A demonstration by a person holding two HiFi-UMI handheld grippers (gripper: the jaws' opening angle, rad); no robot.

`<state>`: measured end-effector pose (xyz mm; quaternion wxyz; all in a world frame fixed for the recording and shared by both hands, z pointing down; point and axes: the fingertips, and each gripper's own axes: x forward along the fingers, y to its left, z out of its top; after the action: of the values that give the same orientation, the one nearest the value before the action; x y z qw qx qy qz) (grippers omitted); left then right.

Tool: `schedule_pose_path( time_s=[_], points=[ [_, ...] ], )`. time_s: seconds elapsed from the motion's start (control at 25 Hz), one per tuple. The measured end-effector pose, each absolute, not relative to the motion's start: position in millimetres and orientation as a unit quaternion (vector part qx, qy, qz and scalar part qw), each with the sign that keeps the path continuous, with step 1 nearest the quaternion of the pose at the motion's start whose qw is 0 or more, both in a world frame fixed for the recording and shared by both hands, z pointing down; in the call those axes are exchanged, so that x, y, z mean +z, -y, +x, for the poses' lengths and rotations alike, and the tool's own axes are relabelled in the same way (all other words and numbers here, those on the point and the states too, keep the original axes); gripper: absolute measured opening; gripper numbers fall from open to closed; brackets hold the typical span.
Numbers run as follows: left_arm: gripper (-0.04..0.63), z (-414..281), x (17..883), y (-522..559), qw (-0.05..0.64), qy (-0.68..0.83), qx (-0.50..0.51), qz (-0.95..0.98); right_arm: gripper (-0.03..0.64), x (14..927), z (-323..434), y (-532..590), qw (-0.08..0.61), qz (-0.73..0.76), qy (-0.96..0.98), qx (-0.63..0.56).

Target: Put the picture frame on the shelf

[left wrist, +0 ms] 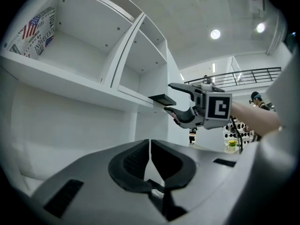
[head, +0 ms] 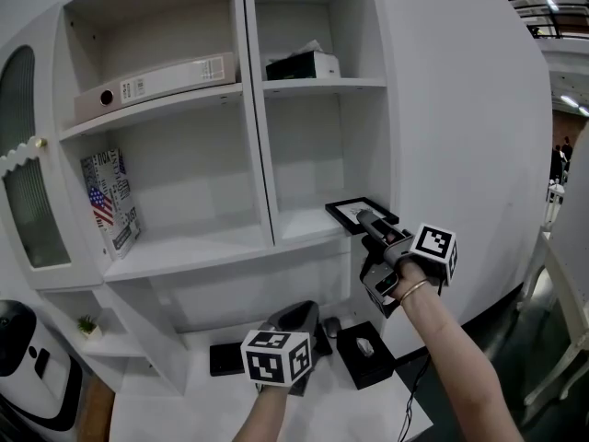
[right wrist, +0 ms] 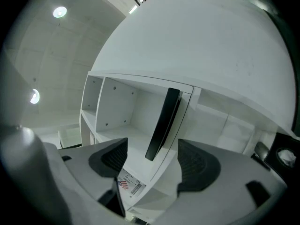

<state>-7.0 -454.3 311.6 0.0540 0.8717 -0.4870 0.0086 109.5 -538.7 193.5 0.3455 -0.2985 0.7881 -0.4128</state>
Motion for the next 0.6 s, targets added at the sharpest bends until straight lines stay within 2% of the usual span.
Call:
schedule_pose_path(
  time_s=[0.6],
  points=[
    [0.020,1.2,345.7,444.6,0.073,0.482,0.022,0.873,0.316,241.0,126.6,487.4,0.273,-0.368,-0.829,-0.320]
  ],
)
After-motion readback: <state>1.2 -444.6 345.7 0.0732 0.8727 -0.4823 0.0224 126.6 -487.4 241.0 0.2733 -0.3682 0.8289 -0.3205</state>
